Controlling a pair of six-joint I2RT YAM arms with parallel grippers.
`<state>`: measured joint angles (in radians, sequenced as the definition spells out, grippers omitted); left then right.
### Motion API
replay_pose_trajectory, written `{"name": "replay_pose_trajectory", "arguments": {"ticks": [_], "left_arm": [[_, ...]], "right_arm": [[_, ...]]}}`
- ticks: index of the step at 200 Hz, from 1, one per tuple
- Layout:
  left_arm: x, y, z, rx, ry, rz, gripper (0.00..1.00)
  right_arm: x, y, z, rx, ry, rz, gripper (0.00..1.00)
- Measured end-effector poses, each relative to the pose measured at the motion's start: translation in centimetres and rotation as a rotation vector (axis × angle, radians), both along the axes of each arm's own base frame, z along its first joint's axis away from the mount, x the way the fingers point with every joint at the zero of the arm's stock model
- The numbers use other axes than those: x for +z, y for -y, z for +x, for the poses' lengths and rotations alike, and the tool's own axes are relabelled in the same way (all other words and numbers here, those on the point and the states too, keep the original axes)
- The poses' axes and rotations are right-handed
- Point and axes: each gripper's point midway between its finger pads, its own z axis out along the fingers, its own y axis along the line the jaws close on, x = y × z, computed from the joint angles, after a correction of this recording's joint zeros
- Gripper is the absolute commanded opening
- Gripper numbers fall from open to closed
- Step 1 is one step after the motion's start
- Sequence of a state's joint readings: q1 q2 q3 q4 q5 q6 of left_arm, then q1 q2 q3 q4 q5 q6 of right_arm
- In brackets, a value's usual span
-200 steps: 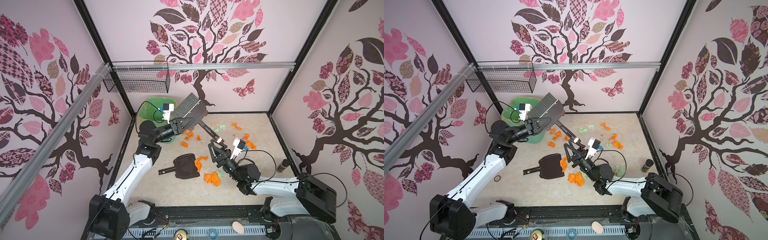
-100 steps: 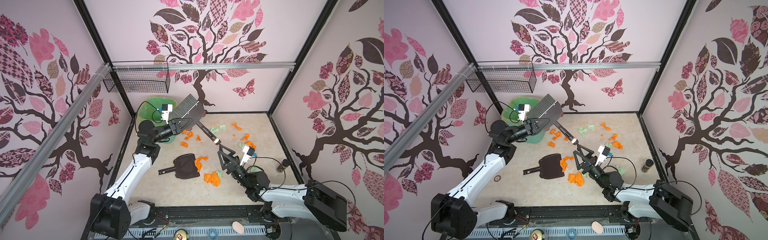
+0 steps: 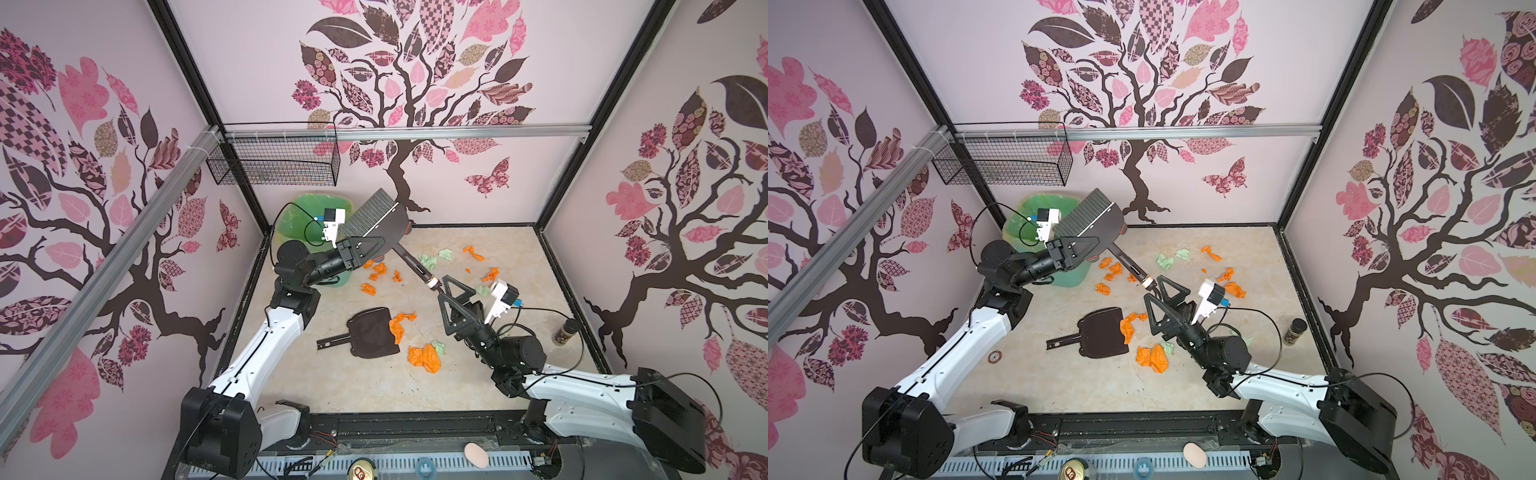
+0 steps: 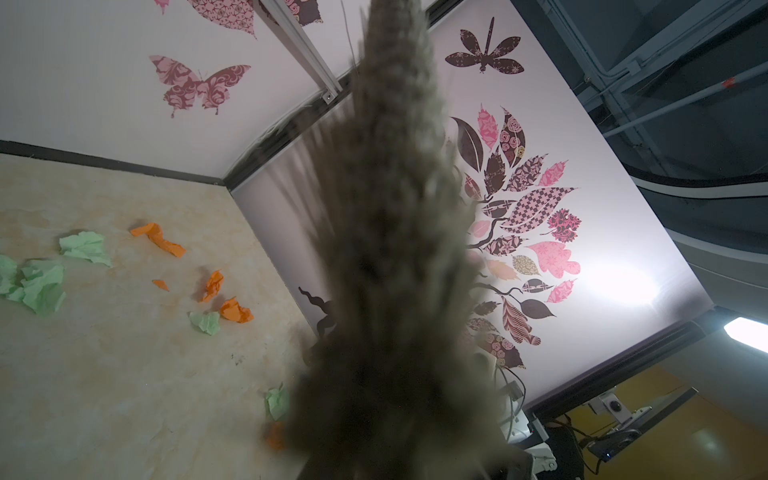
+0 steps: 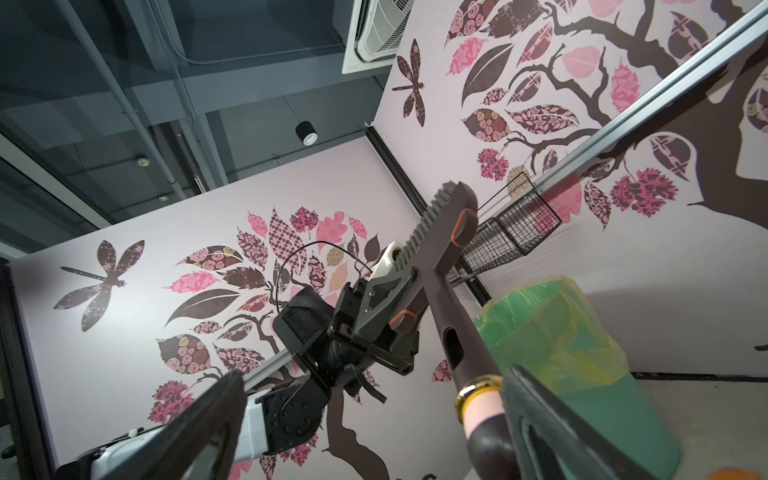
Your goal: Sweep away the paper scraps from the table
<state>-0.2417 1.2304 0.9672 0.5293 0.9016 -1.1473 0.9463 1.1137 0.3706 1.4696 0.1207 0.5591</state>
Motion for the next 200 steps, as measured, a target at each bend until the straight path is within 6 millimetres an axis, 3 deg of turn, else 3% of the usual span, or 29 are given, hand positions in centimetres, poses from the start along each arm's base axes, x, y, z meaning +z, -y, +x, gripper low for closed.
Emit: {"name": "replay_pose_trajectory", "arguments": {"ticks": [54, 122, 200], "left_arm": [[0.0, 0.0, 0.0, 0.0, -0.005, -0.003, 0.0], [0.2, -0.2, 0.1, 0.005, -0.002, -0.007, 0.0], [0.2, -0.3, 0.0, 0.005, -0.012, -0.016, 0.0]], "right_arm": [[-2.6, -1.4, 2.4, -0.018, -0.055, -0.034, 0.98], [-1.5, -4.5, 4.7, 0.024, -0.044, -0.007, 0.89], [-0.7, -3.7, 5.5, 0.01, -0.024, 0.011, 0.63]]}}
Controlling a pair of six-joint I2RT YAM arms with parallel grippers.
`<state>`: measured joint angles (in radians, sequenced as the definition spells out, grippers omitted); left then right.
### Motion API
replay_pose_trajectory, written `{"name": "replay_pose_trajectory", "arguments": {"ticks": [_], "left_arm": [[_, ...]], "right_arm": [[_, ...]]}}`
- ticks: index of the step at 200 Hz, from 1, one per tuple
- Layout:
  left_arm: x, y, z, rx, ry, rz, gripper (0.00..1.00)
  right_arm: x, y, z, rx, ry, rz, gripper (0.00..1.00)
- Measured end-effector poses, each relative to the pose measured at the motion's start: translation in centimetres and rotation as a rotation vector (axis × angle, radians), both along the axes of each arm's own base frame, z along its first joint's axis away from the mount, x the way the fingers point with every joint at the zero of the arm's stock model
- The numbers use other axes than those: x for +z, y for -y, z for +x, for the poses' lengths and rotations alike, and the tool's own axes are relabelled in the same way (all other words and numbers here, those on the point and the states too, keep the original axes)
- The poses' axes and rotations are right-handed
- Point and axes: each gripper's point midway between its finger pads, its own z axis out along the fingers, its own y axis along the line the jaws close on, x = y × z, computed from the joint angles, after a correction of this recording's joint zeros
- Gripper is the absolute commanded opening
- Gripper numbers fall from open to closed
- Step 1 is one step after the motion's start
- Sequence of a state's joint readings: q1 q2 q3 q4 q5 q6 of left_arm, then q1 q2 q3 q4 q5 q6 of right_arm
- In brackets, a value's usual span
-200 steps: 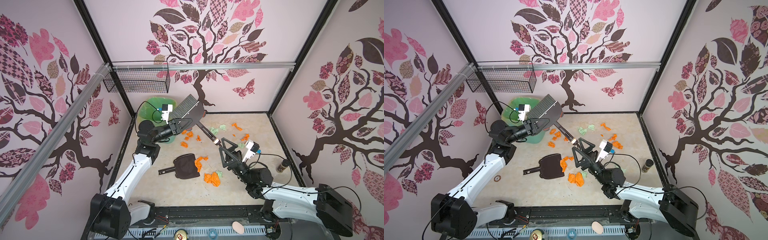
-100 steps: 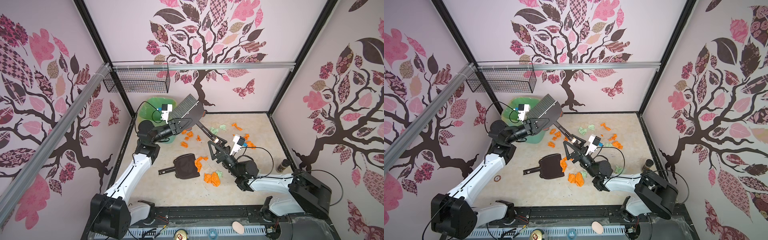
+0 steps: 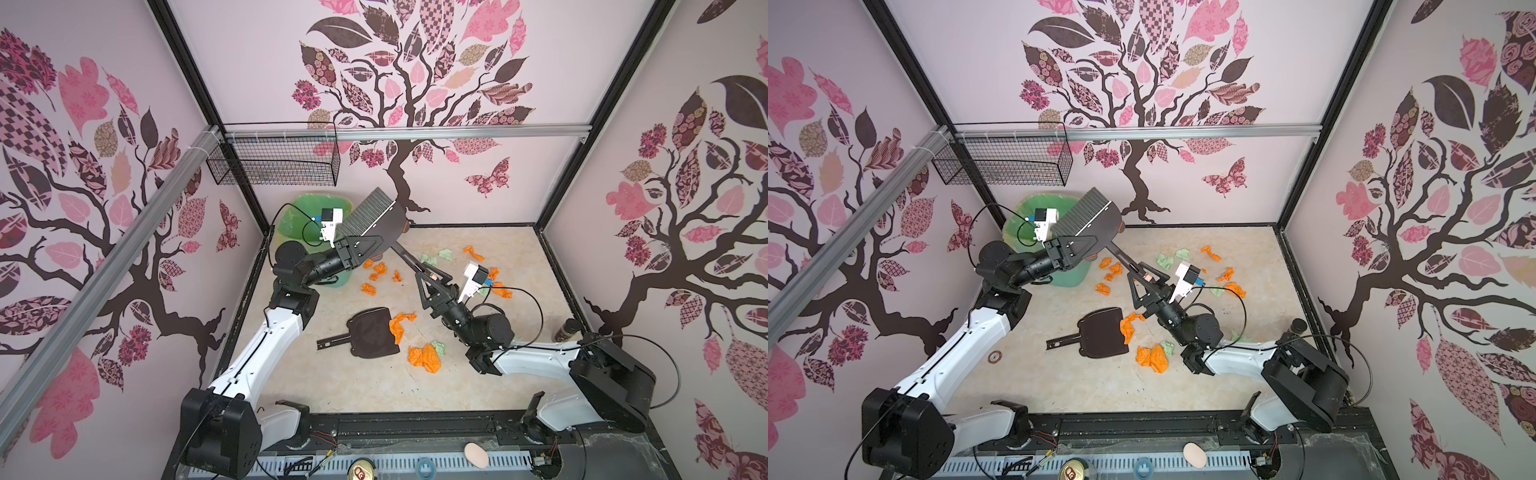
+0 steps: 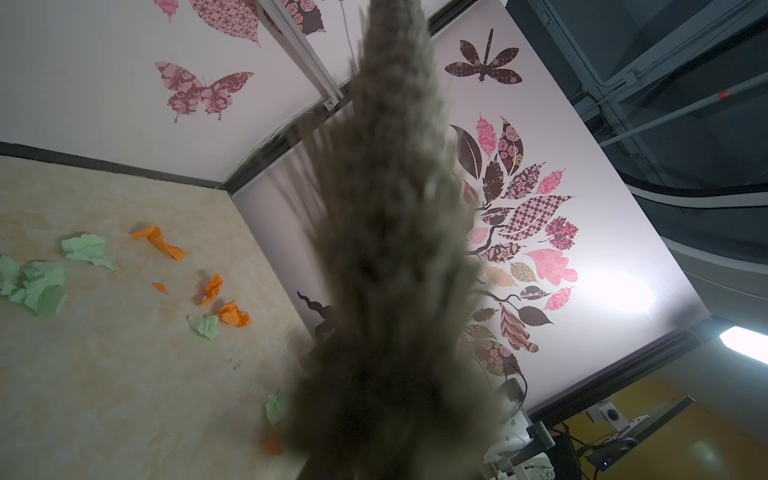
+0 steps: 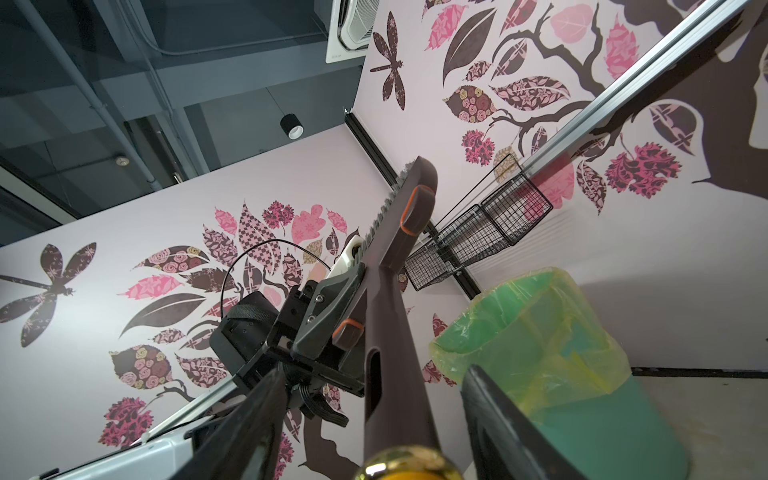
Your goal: Sweep away the paper scraps from the table
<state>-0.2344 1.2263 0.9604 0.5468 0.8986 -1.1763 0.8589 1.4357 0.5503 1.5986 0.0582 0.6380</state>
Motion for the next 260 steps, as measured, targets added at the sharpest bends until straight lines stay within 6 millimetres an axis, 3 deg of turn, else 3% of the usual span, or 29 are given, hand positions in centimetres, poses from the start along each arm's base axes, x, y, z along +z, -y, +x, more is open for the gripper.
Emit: {"name": "replay_pose_trajectory", "arguments": {"ticks": [40, 70, 95, 136, 260], "left_arm": [[0.0, 0.0, -0.1, -0.002, 0.0, -0.003, 0.0], [0.2, -0.1, -0.1, 0.004, 0.001, -0.008, 0.0], [0.6, -0.4, 0.0, 0.019, 0.01, -0.018, 0.0], [0.9, -0.7, 0.0, 0.033, 0.022, -0.023, 0.0], [0.8, -0.7, 0.0, 0.037, 0.025, -0.021, 0.0]], "right_arm": [[0.4, 0.1, 0.4, 0.012, 0.004, 0.009, 0.56], [1.1, -0.4, 0.7, 0.039, 0.008, 0.028, 0.63], [1.2, -1.0, 1.3, 0.06, 0.002, 0.037, 0.63], [1.0, -1.9, 1.8, 0.104, -0.021, 0.049, 0.53], [1.1, -2.0, 1.5, 0.112, -0.007, 0.042, 0.32]]}}
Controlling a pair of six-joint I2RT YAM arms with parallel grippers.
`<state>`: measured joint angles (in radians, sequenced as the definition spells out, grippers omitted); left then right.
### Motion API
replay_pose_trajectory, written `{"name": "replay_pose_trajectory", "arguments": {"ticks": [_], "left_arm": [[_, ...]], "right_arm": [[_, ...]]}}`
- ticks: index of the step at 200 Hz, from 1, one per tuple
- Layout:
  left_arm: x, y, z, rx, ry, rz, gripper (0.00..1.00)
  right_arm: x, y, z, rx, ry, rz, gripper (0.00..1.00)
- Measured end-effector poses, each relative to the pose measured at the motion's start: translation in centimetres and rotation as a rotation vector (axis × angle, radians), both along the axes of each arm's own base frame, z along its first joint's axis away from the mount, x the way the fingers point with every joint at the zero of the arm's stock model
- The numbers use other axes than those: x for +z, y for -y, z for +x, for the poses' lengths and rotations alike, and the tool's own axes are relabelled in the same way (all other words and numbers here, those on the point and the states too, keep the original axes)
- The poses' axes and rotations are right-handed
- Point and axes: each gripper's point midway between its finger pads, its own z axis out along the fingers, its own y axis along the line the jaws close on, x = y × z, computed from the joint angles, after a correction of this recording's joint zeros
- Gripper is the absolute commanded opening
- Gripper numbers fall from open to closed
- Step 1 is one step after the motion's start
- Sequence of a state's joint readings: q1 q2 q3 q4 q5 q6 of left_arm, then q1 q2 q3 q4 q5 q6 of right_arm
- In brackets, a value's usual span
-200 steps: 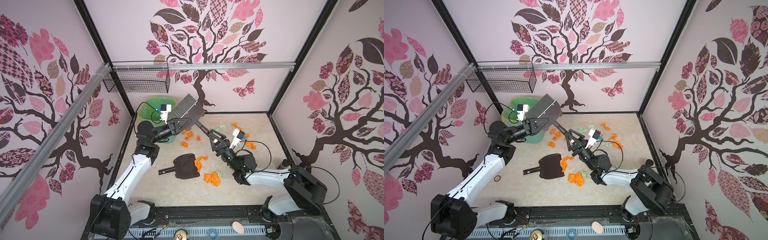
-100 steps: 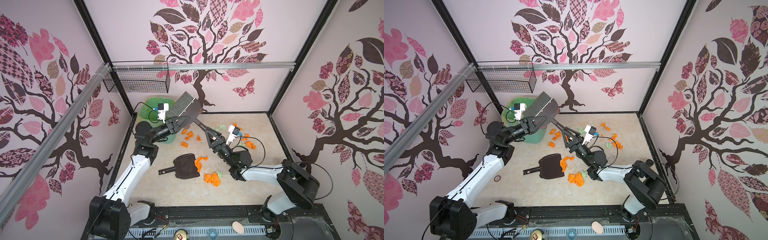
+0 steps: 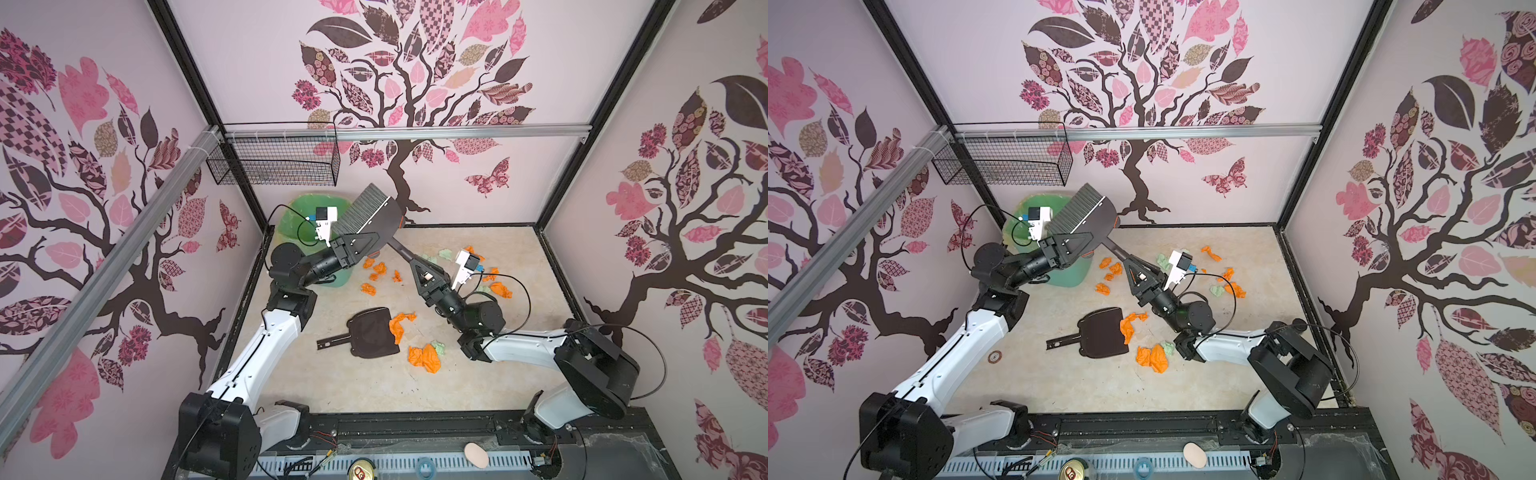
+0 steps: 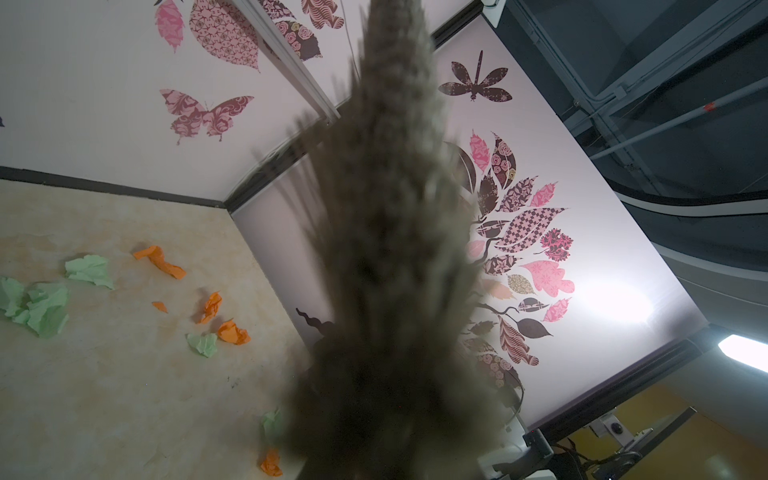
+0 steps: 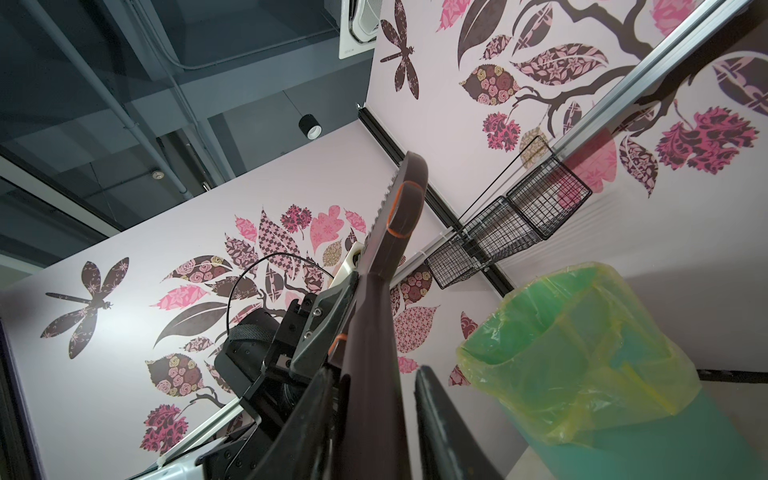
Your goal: Sweep away the paper scraps from the table
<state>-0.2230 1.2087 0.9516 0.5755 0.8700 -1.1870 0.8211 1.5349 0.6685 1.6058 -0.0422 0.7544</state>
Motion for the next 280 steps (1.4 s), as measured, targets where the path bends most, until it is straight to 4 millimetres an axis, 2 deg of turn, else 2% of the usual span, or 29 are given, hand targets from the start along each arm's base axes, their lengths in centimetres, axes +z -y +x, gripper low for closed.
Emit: {"name": "replay_pose_trajectory", "arguments": {"ticks": [25, 67, 74, 87, 118, 124, 129, 152, 180, 202, 229, 280], "left_arm": [[0.0, 0.0, 0.0, 0.003, 0.004, 0.002, 0.0], [-0.3, 0.5, -0.6, -0.019, 0.01, 0.017, 0.0], [-0.3, 0.7, -0.7, -0.022, 0.013, 0.02, 0.05], [-0.3, 0.8, -0.8, -0.027, 0.016, 0.024, 0.07], [-0.7, 1.6, -1.5, -0.058, 0.018, 0.04, 0.07], [-0.8, 1.8, -1.6, -0.065, 0.017, 0.043, 0.03], [-0.9, 1.9, -1.7, -0.07, 0.016, 0.045, 0.0], [-1.0, 2.4, -2.0, -0.085, 0.019, 0.053, 0.0], [-1.3, 2.3, -1.9, -0.08, 0.014, 0.061, 0.0], [-1.3, 2.3, -1.9, -0.077, 0.014, 0.059, 0.0], [-1.2, 2.1, -1.6, -0.063, 0.014, 0.057, 0.0], [-1.3, 1.8, -1.2, -0.043, 0.007, 0.056, 0.0]], "right_arm": [[0.1, 0.1, -0.1, -0.004, 0.005, -0.004, 0.24], [-0.3, 0.8, -0.8, -0.007, 0.002, -0.021, 0.21], [-0.2, 0.9, -0.9, -0.008, 0.002, -0.022, 0.2], [-0.4, 1.0, -1.2, -0.006, -0.004, -0.041, 0.19], [-1.1, 1.5, -2.1, -0.006, -0.016, -0.094, 0.18], [-1.2, 1.6, -2.4, -0.006, -0.016, -0.101, 0.2], [-1.3, 1.7, -2.5, -0.007, -0.017, -0.106, 0.26], [-1.4, 2.3, -2.9, -0.02, -0.013, -0.113, 0.45], [0.1, 4.0, -3.0, -0.071, 0.021, -0.051, 0.49], [0.5, 4.5, -2.8, -0.091, 0.024, -0.027, 0.54], [0.8, 4.3, -2.6, -0.082, 0.023, -0.007, 0.68], [0.1, 3.7, -2.1, -0.051, -0.006, 0.016, 0.71]]}}
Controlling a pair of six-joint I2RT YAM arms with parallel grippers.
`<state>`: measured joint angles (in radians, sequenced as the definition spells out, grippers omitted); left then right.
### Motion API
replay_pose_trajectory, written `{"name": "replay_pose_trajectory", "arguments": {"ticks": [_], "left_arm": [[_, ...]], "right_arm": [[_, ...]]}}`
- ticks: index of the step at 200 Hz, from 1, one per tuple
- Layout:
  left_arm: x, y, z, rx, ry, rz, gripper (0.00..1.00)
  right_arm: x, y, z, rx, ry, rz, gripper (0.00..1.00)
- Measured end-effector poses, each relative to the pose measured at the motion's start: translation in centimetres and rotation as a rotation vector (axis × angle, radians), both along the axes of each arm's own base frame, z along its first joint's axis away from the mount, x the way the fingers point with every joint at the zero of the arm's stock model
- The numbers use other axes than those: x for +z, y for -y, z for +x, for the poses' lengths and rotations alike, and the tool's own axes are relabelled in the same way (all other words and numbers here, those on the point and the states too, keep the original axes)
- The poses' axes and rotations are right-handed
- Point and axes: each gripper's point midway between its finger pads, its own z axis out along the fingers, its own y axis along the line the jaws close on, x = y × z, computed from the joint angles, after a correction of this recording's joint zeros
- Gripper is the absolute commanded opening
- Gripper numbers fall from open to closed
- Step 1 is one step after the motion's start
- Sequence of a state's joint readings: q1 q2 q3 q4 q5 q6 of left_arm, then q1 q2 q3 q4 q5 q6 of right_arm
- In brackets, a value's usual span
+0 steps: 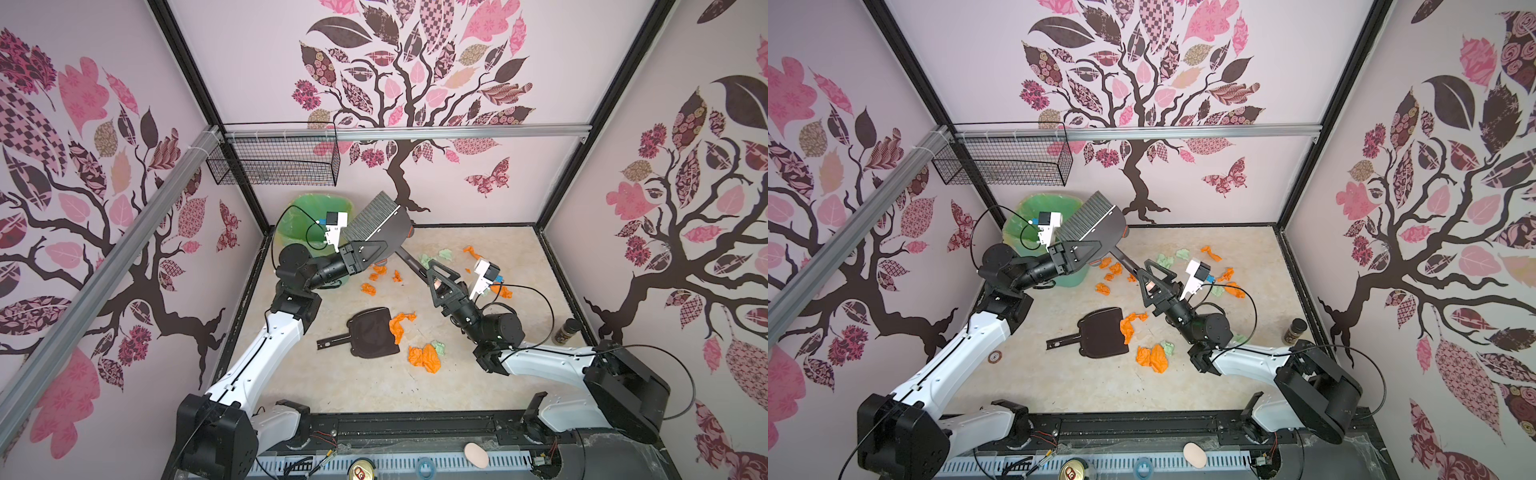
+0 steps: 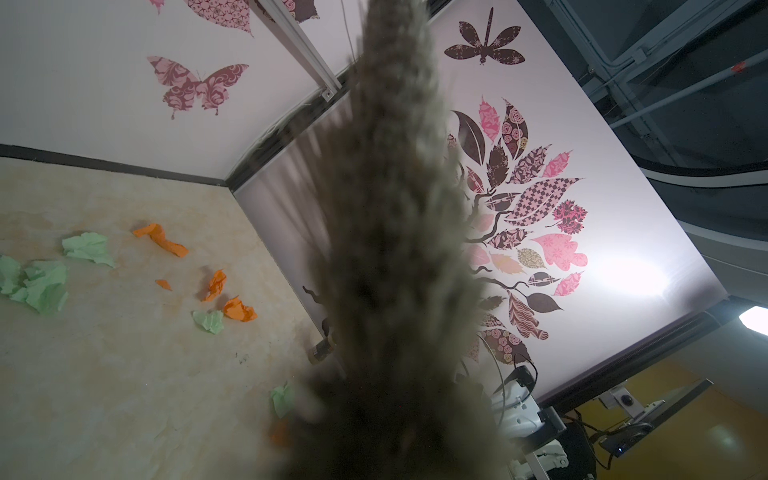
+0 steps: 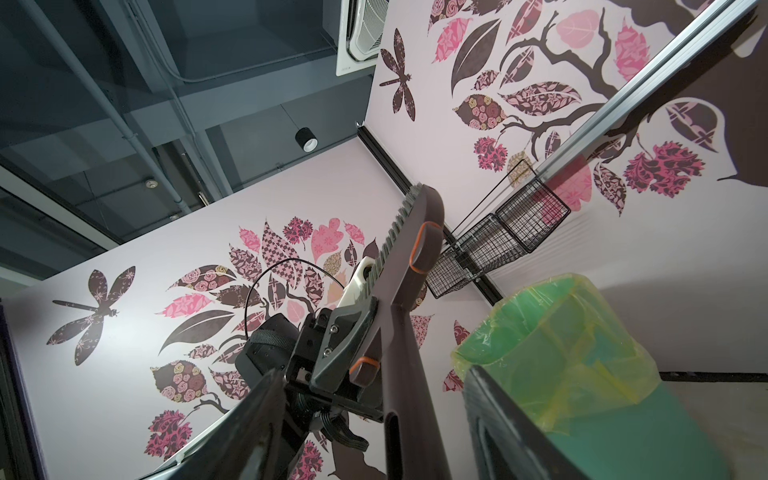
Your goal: Sweep away the paper scraps from the table
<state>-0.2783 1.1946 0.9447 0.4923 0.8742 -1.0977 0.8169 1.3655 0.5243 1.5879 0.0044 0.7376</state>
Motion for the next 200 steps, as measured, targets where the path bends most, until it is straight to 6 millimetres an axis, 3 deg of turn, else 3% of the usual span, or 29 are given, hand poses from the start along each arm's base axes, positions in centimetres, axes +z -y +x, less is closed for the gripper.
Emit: {"name": "replay_pose_trajectory", "arguments": {"ticks": [45, 132, 200], "left_arm": [[0.1, -0.2, 0.1, 0.001, -0.008, -0.008, 0.0], [0.7, -0.4, 0.1, 0.004, -0.002, -0.028, 0.0], [0.8, -0.6, 0.2, 0.012, -0.003, -0.034, 0.0]], "right_arm": [[-0.7, -0.7, 0.4, 0.022, -0.025, 0.007, 0.7], [-0.4, -1.8, 1.1, 0.049, -0.033, 0.014, 0.47], [-0.2, -2.2, 1.2, 0.063, -0.027, 0.015, 0.21]]}}
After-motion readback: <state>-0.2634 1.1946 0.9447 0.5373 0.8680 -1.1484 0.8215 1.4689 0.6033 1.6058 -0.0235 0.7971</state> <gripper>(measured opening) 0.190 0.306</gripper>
